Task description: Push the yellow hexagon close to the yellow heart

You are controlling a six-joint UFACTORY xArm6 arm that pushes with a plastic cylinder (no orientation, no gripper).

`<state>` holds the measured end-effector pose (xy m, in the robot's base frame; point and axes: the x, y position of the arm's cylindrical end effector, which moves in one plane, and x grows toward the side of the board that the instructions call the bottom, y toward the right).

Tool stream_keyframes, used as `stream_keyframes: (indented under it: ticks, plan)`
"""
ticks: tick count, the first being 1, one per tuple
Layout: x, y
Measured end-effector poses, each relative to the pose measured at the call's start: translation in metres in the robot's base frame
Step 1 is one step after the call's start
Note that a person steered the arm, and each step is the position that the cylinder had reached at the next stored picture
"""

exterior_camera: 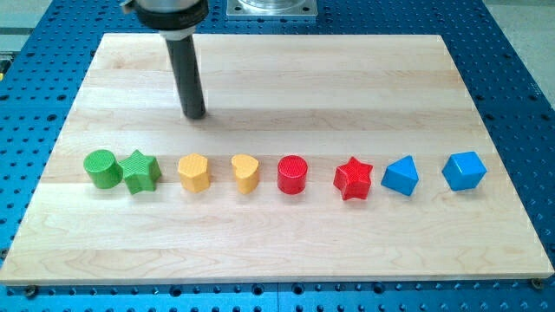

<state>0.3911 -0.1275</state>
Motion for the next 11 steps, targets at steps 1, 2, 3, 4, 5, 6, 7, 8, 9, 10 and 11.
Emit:
stream_keyframes:
  ticks: [1,2,3,4,5,6,7,8,9,10,11]
  plan:
    - [0.026,-0.008]
    - [0.067,0.001]
    - [0.109,0.001]
    - [0.136,-0.001]
    - [0.16,0.002]
    - [0.151,0.035]
    - [0.137,0.053]
    - [0.136,0.023]
    - [0.122,0.056]
    - [0.098,0.082]
    - [0.095,0.122]
